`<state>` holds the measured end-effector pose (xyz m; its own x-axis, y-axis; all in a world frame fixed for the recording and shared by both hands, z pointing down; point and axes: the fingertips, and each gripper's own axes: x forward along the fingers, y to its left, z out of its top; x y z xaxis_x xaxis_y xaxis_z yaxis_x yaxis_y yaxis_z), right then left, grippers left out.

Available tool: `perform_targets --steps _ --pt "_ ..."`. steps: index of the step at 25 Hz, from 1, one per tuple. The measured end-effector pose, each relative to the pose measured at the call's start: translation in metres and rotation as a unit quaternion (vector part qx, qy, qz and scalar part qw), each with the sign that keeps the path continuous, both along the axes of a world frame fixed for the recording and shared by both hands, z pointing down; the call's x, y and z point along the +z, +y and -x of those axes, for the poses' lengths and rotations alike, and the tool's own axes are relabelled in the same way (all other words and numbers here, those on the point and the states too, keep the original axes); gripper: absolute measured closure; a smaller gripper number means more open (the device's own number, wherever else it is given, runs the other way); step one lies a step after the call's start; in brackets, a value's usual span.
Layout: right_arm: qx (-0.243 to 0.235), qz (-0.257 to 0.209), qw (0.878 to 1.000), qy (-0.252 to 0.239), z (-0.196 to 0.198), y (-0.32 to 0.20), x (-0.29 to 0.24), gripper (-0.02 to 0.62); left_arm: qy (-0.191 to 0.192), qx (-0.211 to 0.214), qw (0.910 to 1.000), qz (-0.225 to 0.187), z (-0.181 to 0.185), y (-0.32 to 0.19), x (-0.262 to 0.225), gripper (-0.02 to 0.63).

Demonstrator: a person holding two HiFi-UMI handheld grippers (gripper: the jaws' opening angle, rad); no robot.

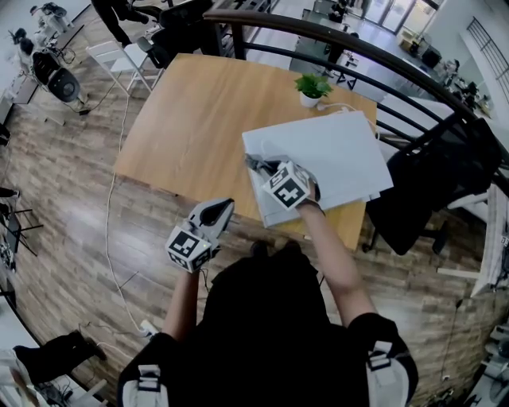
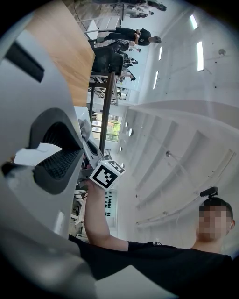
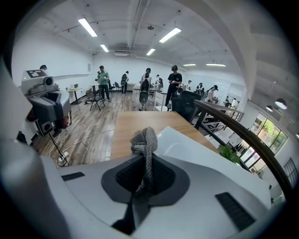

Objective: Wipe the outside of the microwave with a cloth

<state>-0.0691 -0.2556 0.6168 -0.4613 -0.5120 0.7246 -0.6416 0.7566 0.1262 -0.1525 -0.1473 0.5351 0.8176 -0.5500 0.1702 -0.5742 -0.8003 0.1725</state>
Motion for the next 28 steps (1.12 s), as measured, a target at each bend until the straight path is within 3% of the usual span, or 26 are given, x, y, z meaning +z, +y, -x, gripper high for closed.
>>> perform_targets --steps 7,10,16,28 --pt "0.003 0.001 1.0 -0.013 -0.011 -0.005 -0.002 0.575 -0.006 -0.005 0.9999 0.013 -0.008 0.002 -0.003 0.604" --pt "0.005 0.004 1.0 -0.015 -0.02 -0.006 -0.002 0.575 -0.005 -0.006 1.0 -0.001 -0.013 0.002 -0.004 0.604" --pt "0.026 0.002 1.0 -0.007 -0.064 -0.013 -0.001 0.575 -0.004 -0.022 0.9996 0.017 -0.027 0.006 -0.001 0.604" --pt "0.075 -0.006 0.997 -0.012 -0.152 -0.032 -0.004 0.575 -0.006 -0.024 0.9996 0.009 -0.069 -0.002 -0.011 0.604"
